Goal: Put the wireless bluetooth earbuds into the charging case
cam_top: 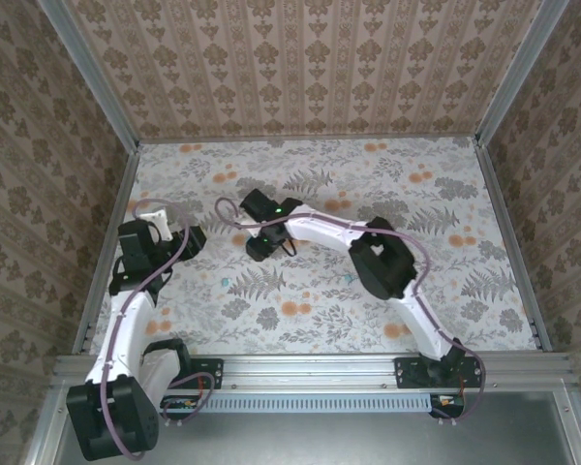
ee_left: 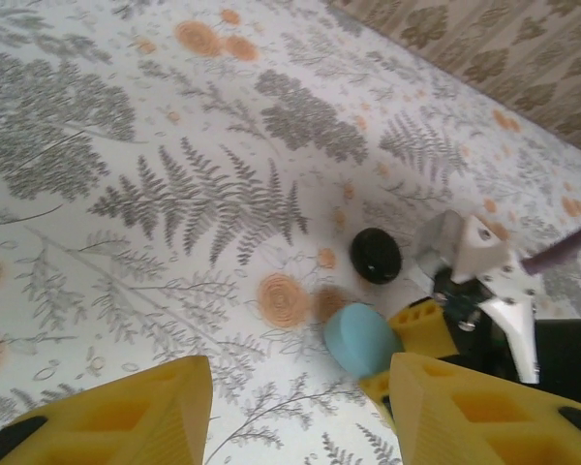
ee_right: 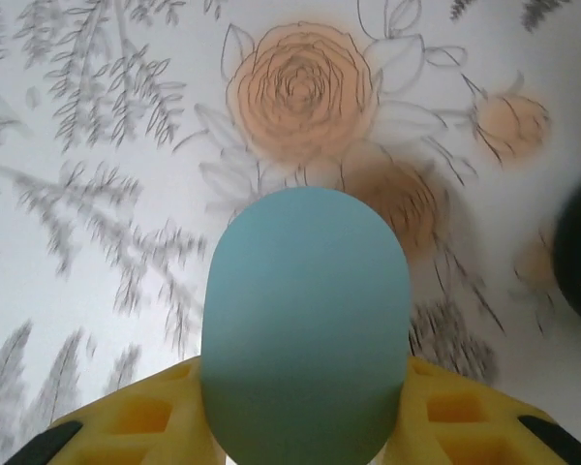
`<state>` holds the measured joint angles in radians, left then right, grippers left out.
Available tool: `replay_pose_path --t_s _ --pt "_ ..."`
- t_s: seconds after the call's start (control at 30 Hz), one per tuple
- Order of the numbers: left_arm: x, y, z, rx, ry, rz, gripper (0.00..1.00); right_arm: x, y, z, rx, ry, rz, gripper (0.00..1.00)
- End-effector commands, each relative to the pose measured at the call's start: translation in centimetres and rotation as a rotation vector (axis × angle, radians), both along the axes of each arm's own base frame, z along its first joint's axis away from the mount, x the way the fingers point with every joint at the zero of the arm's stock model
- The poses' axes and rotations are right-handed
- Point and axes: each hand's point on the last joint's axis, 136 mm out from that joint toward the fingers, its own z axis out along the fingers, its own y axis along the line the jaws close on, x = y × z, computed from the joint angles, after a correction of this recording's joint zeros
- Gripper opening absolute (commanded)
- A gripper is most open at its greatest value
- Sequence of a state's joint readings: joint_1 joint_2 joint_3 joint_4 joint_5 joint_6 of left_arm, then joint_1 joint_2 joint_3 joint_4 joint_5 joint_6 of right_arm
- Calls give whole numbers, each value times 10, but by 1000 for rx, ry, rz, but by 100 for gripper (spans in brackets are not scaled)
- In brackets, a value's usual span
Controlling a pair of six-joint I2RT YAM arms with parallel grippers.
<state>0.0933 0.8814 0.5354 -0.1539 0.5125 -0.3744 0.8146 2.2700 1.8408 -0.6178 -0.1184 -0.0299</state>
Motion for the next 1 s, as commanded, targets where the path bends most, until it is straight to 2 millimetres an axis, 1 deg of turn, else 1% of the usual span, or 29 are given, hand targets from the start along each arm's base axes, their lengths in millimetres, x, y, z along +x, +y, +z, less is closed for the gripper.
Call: replay_pose_path --t_s 0.0,0.07,0.17,0.23,0.3,0.37,0.4,0.47,0.5,0.53,0.6,0.67,0.8,0.83,0.87,0.97 --pt "-6 -25 21 -69 -118 -140 50 -10 -4 66 183 -31 81 28" --pt "-10 -40 37 -81 -212 -230 50 -24 -20 81 211 -5 104 28" --pt "-18 -62 53 -53 -317 -341 50 -39 -48 105 241 0 117 29" --pt "-29 -86 69 -32 -414 -477 50 -54 -63 123 270 -3 158 30" --pt "-49 -116 82 -2 -528 -651 50 -70 -75 139 291 9 197 30" --pt "-70 -142 89 49 -629 -801 52 -83 -86 153 295 15 224 30" --pt "-84 -156 92 86 -699 -894 54 -89 -92 159 294 18 234 30" --pt "-105 -175 94 170 -814 -1020 56 -99 -101 166 287 22 248 30" --pt "-107 -179 92 230 -857 -1043 57 -103 -106 172 287 17 254 30" --pt "-115 -188 92 266 -896 -1079 59 -107 -111 176 281 13 257 30" --pt "-113 -192 97 284 -923 -1081 61 -112 -120 185 268 -13 260 30" --pt "-109 -196 103 257 -912 -1078 63 -115 -127 191 255 -49 254 30" --pt "-107 -205 114 192 -872 -1116 64 -117 -140 195 237 -122 245 30" --pt "-108 -207 115 190 -871 -1124 64 -117 -141 190 226 -119 246 30" --pt "-108 -208 115 201 -883 -1131 64 -122 -144 198 236 -140 249 30" --pt "-113 -211 115 243 -934 -1140 64 -127 -147 202 241 -140 255 30"
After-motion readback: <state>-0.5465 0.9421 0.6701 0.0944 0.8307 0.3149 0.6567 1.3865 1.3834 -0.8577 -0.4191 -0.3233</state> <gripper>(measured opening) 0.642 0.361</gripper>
